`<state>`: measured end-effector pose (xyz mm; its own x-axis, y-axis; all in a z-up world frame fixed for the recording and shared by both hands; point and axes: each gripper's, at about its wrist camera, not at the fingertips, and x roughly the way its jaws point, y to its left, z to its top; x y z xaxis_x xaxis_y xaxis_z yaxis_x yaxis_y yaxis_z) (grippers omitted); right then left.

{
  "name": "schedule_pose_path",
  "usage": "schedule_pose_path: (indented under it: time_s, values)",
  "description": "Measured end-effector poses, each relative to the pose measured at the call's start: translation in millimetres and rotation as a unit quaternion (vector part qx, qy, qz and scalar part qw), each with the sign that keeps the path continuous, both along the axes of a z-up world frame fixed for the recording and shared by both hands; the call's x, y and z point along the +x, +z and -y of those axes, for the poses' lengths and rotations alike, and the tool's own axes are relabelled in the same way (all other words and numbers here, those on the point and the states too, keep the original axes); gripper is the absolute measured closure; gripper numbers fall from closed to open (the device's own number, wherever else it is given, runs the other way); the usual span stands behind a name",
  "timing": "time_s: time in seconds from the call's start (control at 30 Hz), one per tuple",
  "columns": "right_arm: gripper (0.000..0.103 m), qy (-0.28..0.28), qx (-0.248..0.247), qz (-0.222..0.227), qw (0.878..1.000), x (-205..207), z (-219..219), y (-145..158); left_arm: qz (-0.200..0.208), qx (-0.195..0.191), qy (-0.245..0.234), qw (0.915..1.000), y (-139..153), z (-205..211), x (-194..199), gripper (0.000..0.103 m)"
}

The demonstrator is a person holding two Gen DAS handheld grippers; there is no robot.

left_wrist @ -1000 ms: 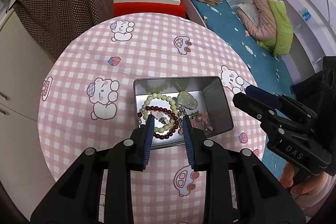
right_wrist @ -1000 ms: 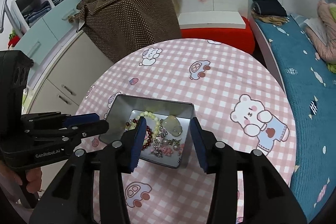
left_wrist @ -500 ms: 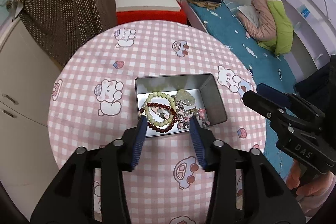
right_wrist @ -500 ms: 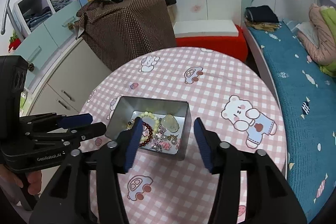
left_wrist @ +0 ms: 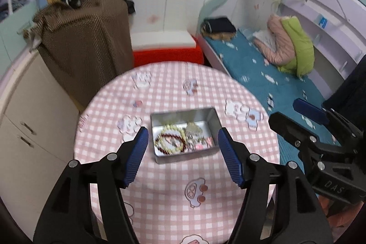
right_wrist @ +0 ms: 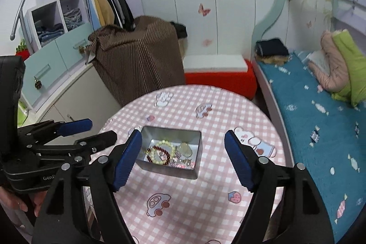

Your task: Organize jewelry

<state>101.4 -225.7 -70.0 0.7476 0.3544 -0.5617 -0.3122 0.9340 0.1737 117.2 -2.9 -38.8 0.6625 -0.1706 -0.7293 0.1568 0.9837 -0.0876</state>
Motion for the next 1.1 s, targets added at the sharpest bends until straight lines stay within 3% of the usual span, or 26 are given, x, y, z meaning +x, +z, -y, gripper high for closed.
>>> schedule_pose_path:
  time_s: [0.13,0.53,1.1]
  values:
    - [0.024,-0.017,-0.002,0.036,0.999,-15.0,2.1,14.1,0.048,-0.001,0.011,0.9988,24.2,0.0,-17.1,0.036]
    - [0.019,-0.040,-0.002,0.110,0.993,-46.5,1.1,36.4,0.124,0.001,0.012,0.9923,61.3,-1.1,-51.0,0.034]
    - [0.017,-0.047,0.000,0.135,0.990,-58.2,-2.3,40.2,0.147,0.005,0.014,0.9890,67.3,-11.7,-66.8,0.034]
